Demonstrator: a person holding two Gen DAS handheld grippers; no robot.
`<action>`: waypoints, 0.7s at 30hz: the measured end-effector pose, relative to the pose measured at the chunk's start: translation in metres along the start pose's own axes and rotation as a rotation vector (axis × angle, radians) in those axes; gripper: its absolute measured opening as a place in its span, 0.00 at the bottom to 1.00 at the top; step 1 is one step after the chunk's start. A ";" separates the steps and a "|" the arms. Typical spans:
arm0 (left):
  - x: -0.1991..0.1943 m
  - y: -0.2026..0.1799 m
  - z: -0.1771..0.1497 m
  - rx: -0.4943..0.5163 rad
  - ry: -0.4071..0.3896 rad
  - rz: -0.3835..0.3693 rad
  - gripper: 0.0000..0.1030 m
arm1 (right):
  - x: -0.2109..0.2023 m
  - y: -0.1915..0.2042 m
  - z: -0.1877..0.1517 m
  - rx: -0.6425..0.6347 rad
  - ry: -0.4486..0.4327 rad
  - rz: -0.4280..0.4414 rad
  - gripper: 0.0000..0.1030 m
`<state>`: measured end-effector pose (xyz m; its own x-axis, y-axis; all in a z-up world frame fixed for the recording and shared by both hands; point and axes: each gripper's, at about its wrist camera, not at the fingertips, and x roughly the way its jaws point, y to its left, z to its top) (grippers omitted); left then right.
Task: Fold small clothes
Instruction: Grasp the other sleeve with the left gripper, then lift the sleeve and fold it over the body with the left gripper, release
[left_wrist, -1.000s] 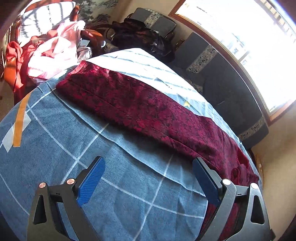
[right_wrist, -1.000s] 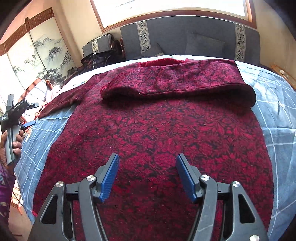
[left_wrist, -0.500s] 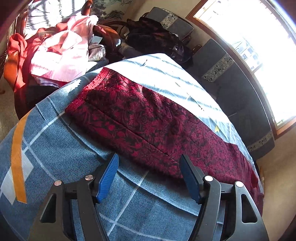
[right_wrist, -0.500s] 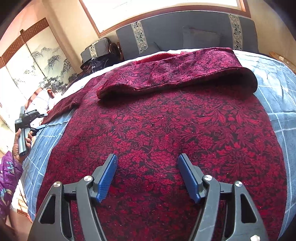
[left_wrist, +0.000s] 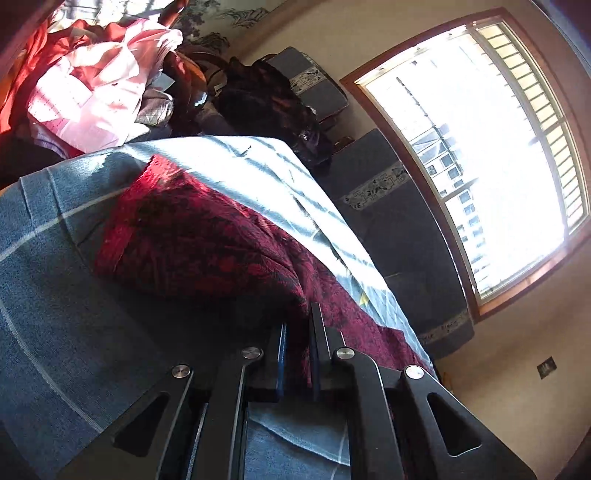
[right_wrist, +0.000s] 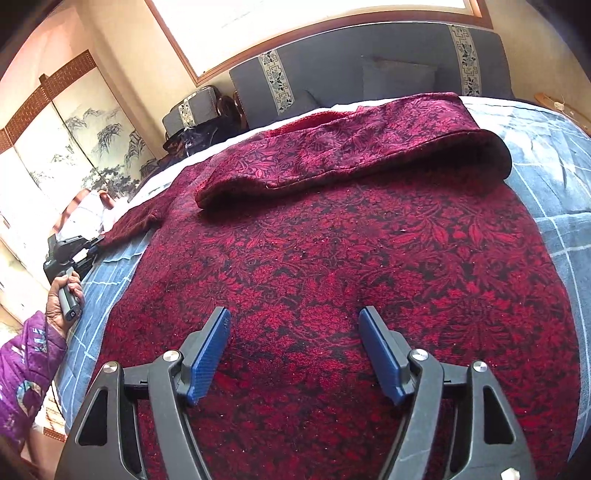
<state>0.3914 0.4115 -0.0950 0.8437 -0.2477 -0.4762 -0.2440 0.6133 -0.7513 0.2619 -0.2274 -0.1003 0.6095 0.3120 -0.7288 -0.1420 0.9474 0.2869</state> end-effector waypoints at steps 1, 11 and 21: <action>-0.001 -0.015 -0.002 0.021 0.002 -0.034 0.10 | 0.000 -0.003 0.000 0.015 -0.003 0.011 0.67; 0.011 -0.255 -0.134 0.600 0.128 -0.316 0.10 | -0.007 -0.026 0.004 0.137 -0.038 0.071 0.68; 0.011 -0.276 -0.211 0.587 0.210 -0.383 0.11 | -0.010 -0.035 0.003 0.167 -0.054 0.114 0.72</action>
<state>0.3672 0.0810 0.0109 0.6945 -0.6281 -0.3510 0.3960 0.7409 -0.5424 0.2626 -0.2641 -0.1012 0.6387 0.4079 -0.6525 -0.0840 0.8798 0.4678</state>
